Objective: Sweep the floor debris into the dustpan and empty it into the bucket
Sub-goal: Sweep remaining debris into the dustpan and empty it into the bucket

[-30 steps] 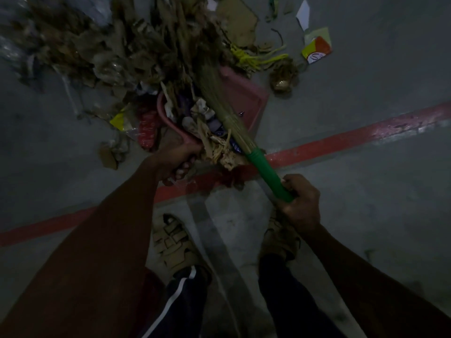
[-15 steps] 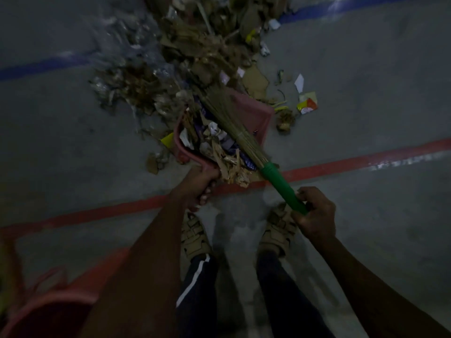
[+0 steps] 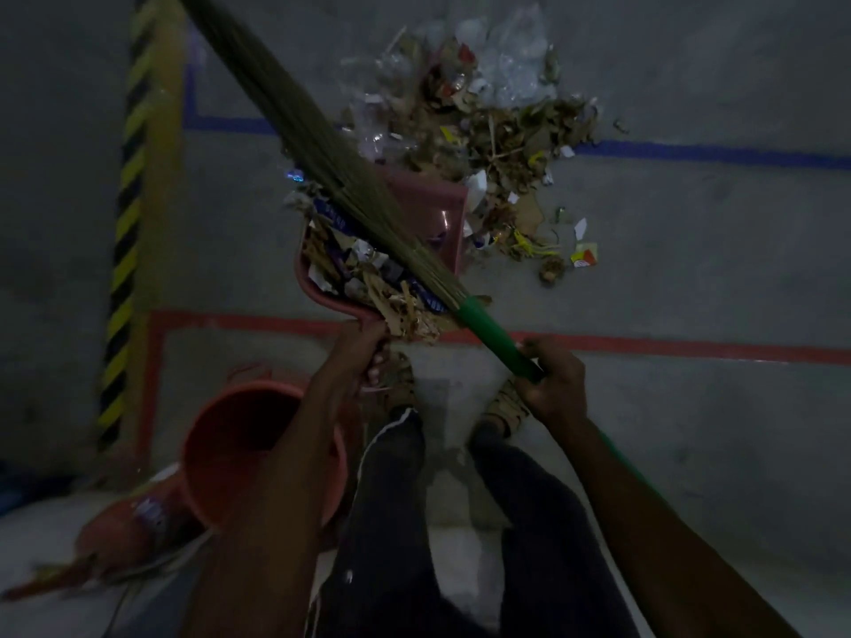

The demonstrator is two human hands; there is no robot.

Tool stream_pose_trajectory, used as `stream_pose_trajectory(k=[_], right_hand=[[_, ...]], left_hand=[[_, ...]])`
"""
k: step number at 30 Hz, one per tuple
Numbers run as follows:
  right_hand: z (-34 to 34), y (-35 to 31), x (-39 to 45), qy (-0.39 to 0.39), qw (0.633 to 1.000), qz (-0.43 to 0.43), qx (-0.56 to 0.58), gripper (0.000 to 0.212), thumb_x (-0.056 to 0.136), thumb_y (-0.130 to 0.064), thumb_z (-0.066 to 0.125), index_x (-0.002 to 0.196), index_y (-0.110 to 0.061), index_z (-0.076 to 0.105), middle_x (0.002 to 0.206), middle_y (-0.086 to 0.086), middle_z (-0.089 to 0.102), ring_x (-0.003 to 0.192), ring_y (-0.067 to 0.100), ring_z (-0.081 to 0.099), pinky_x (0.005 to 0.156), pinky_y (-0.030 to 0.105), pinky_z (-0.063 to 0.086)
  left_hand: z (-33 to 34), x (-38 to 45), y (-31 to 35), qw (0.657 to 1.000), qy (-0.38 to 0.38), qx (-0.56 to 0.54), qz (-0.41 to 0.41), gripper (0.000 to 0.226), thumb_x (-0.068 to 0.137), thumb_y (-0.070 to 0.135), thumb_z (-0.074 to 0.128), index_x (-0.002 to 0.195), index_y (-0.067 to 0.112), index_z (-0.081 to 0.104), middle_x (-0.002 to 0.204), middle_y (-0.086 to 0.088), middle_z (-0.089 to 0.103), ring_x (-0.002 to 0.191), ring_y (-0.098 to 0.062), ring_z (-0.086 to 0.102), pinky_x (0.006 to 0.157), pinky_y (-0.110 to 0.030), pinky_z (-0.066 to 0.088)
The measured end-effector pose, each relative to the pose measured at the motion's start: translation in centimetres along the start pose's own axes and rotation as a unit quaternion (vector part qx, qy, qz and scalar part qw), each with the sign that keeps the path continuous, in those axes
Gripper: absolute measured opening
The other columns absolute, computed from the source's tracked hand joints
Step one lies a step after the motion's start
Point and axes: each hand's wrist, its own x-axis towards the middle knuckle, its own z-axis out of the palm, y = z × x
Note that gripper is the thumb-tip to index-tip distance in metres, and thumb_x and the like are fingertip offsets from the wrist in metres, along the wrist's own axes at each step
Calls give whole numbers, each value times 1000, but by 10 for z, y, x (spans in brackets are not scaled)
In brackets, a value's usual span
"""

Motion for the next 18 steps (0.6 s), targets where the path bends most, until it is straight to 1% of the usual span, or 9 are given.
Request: stream_pose_trajectory(k=[2, 4, 8, 10, 12, 13, 15, 18], right_hand=[[-15, -36, -8, -18, 999, -23, -15, 34, 66, -11, 67, 99, -5, 71, 97, 8, 71, 87, 23, 67, 71, 33, 55], [-31, -69, -16, -42, 997, -50, -29, 39, 65, -10, 66, 104, -9, 70, 100, 7, 70, 90, 24, 67, 74, 31, 54], [-54, -120, -32, -71, 990, -107, -48, 46, 66, -4, 68, 111, -12, 67, 109, 5, 68, 95, 26, 66, 76, 35, 54], [-59, -139, -37, -84, 983, -149, -61, 45, 67, -6, 68, 113, -10, 67, 111, 6, 67, 95, 25, 65, 76, 31, 52], [-61, -159, -41, -107, 975, -177, -77, 48, 67, -8, 67, 115, -9, 67, 114, 7, 65, 97, 25, 64, 78, 26, 47], [-61, -168, -41, -122, 971, -187, -85, 50, 66, -8, 68, 116, -9, 67, 117, 8, 65, 98, 26, 63, 79, 25, 46], [-61, -186, -42, -146, 960, -211, -108, 51, 66, -7, 69, 117, -8, 66, 119, 9, 64, 97, 29, 63, 76, 29, 49], [-60, -211, -42, -176, 941, -259, -127, 51, 69, -8, 67, 119, -8, 66, 122, 11, 62, 96, 32, 63, 71, 37, 55]], left_hand=[[-12, -38, 1, 999, 19, -31, 3, 36, 95, 17, 48, 59, 14, 42, 46, -2, 34, 33, -14, 28, 45, -20, 22], [-20, -72, 0, 998, 40, -54, 11, 37, 94, 19, 50, 57, 14, 45, 45, -2, 35, 33, -15, 29, 46, -21, 22], [-37, -129, -8, 994, 57, -94, 8, 37, 88, 28, 57, 54, 17, 47, 49, -3, 36, 37, -16, 31, 50, -24, 25], [-49, -152, -14, 991, 65, -119, 18, 38, 88, 32, 58, 55, 19, 48, 50, -3, 35, 38, -16, 32, 50, -25, 26], [-60, -169, -21, 987, 67, -143, 26, 42, 91, 32, 57, 52, 21, 48, 51, -2, 35, 38, -15, 31, 51, -26, 25], [-64, -176, -25, 985, 69, -154, 25, 44, 91, 33, 57, 50, 22, 48, 51, -1, 34, 38, -15, 30, 51, -26, 24], [-72, -188, -33, 981, 73, -181, 19, 45, 89, 37, 59, 48, 24, 47, 51, 0, 33, 38, -16, 28, 52, -27, 22], [-81, -208, -42, 966, 91, -239, 19, 44, 91, 37, 60, 54, 21, 42, 48, 1, 32, 36, -15, 27, 50, -26, 20]])
